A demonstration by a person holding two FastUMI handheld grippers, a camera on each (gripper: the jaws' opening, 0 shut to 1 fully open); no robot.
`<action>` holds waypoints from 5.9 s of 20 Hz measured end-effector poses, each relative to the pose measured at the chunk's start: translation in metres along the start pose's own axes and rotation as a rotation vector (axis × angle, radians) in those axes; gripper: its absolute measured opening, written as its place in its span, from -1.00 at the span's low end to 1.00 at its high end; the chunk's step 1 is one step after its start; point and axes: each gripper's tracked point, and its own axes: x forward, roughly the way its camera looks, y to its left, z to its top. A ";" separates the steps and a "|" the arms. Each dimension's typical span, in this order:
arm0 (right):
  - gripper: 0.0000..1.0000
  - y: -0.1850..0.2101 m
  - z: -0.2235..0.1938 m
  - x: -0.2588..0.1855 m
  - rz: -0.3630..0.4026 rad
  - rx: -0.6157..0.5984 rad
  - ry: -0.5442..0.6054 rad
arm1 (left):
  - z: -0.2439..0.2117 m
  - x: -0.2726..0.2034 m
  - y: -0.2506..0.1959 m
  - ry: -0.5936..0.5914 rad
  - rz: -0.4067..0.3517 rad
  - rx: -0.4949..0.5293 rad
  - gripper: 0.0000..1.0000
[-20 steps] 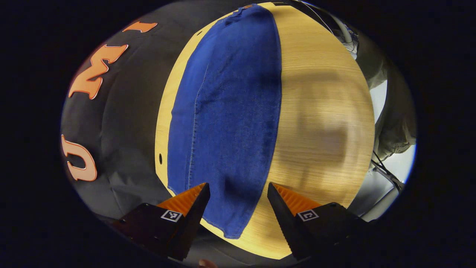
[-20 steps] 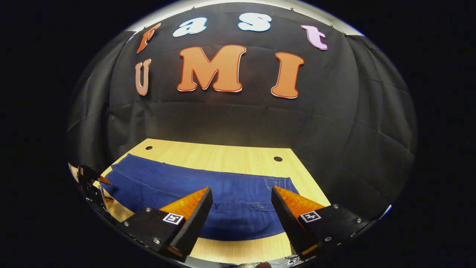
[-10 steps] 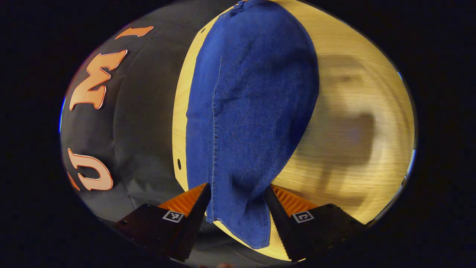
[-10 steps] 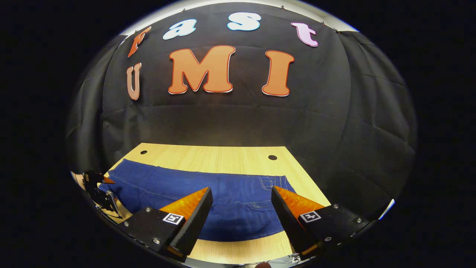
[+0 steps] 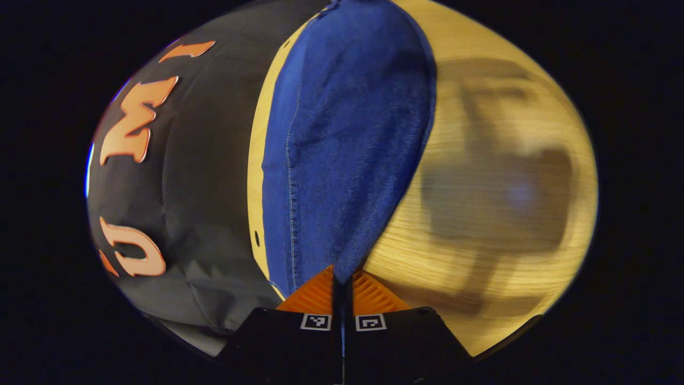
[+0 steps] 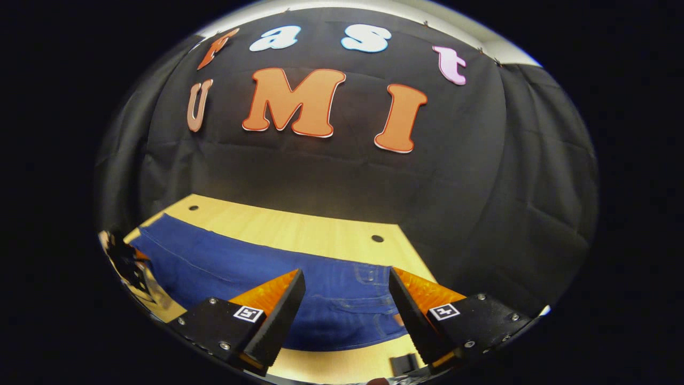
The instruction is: Grasp the waist and the cuffs of the jeans and fold them to make the two legs overlap; first hold the waist and fold one-third of the jeans toward the cuffs, then hold the cuffs and fold the remaining one-third in the same direction to finish folding.
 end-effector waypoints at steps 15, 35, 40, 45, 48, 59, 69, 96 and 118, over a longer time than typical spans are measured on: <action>0.95 -0.046 -0.165 0.012 0.191 -1.187 0.072 | -0.006 -0.025 -0.017 0.040 -0.051 -0.045 -0.96; 0.95 -0.033 -0.230 0.107 0.448 -1.450 0.185 | -0.008 -0.025 -0.017 0.111 -0.043 -0.073 -0.96; 0.12 -0.024 -0.256 0.107 0.522 -1.482 0.255 | -0.008 -0.024 -0.017 0.122 -0.060 -0.096 -0.96; -0.93 -0.029 -0.258 0.105 0.542 -1.423 0.300 | -0.008 -0.026 -0.019 0.132 -0.097 -0.067 -0.96; -0.93 -0.035 -0.255 0.104 0.612 -1.356 0.365 | -0.007 -0.029 -0.024 0.139 -0.201 -0.119 -0.96; -0.93 -0.046 -0.165 0.106 0.764 -1.058 0.650 | 0.002 -0.055 0.061 0.065 -0.697 -0.136 -0.96; -0.93 -0.040 -0.129 0.145 0.879 -0.764 0.958 | -0.005 0.015 0.167 0.098 -1.017 -0.076 -0.96; 0.98 -0.063 -0.025 0.335 0.247 -0.246 0.529 | 0.185 0.229 0.388 -0.143 -0.093 -0.755 0.99; 0.95 -0.038 -0.076 0.317 0.036 1.035 0.415 | 0.262 0.116 0.367 -0.345 0.309 -1.202 0.97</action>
